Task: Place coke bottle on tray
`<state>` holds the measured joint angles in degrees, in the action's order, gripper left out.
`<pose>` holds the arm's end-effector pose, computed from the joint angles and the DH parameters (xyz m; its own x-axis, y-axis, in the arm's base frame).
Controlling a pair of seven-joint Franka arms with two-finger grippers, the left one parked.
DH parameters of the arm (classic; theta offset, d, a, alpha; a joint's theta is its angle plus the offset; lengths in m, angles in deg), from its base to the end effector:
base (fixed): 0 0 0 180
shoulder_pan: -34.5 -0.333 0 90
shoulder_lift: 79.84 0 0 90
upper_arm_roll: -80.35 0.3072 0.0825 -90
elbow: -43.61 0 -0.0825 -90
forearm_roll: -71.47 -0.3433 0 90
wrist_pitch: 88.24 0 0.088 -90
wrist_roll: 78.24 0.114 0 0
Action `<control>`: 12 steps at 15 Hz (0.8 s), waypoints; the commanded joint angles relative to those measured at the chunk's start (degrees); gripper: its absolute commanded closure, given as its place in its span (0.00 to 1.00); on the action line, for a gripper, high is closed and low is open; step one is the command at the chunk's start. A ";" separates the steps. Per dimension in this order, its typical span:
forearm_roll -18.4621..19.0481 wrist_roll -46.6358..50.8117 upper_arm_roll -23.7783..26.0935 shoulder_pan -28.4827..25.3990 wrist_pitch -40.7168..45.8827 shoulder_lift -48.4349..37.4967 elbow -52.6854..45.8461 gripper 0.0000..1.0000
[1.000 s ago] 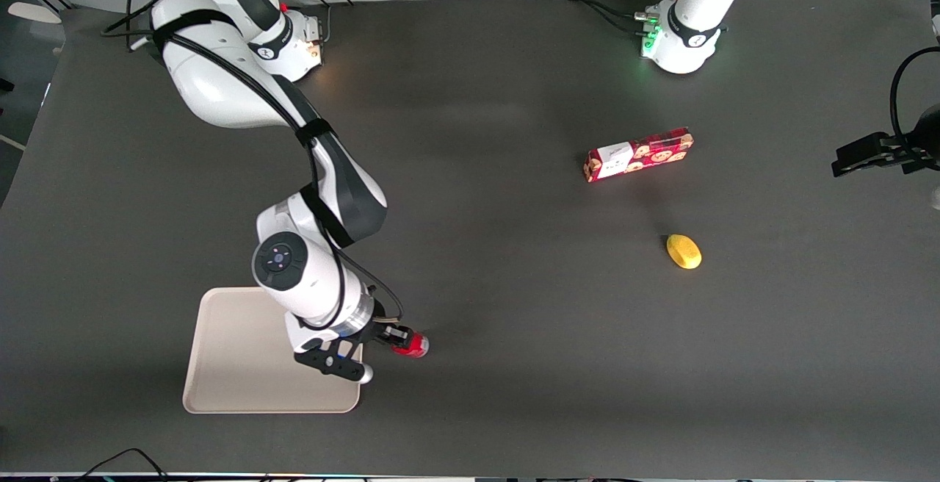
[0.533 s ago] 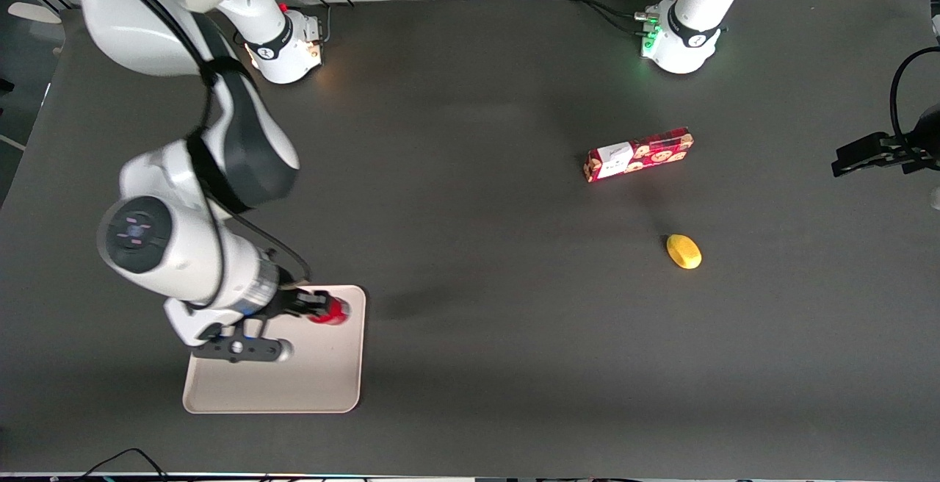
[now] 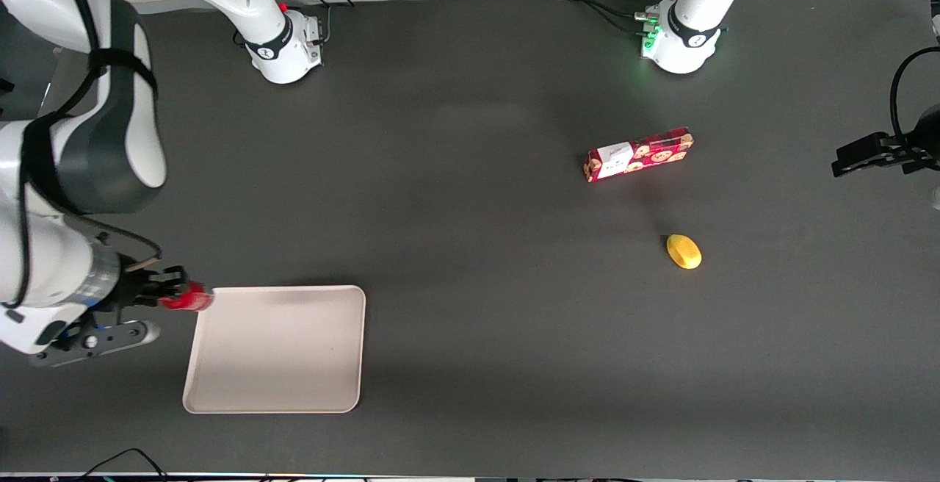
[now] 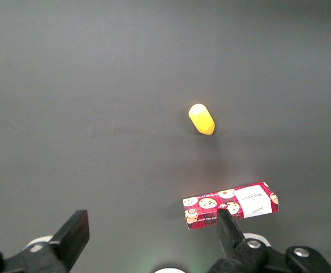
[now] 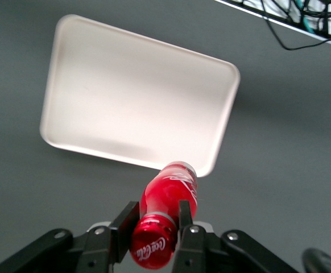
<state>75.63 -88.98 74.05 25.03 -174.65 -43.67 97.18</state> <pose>0.6695 0.0534 0.4999 0.9647 0.2510 -0.0792 0.2594 -0.9577 0.1244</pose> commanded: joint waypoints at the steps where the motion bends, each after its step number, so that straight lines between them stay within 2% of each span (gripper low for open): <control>1: -1.35 -7.36 -1.61 2.78 -8.55 -0.13 7.56 1.00; 3: -2.83 -8.33 -1.70 4.10 -15.76 -0.75 14.95 1.00; 5: -6.60 -9.55 -3.19 4.63 -21.22 -1.45 20.15 1.00; 7: -7.85 -11.83 -3.99 4.63 -27.72 -1.28 24.02 0.99; 10: -8.64 -11.93 -3.99 4.72 -29.60 -1.45 25.97 0.99; 12: -10.57 -11.93 -3.99 4.55 -29.95 -1.37 26.06 0.99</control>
<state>68.30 -98.92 70.50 30.08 -203.56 -42.31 120.77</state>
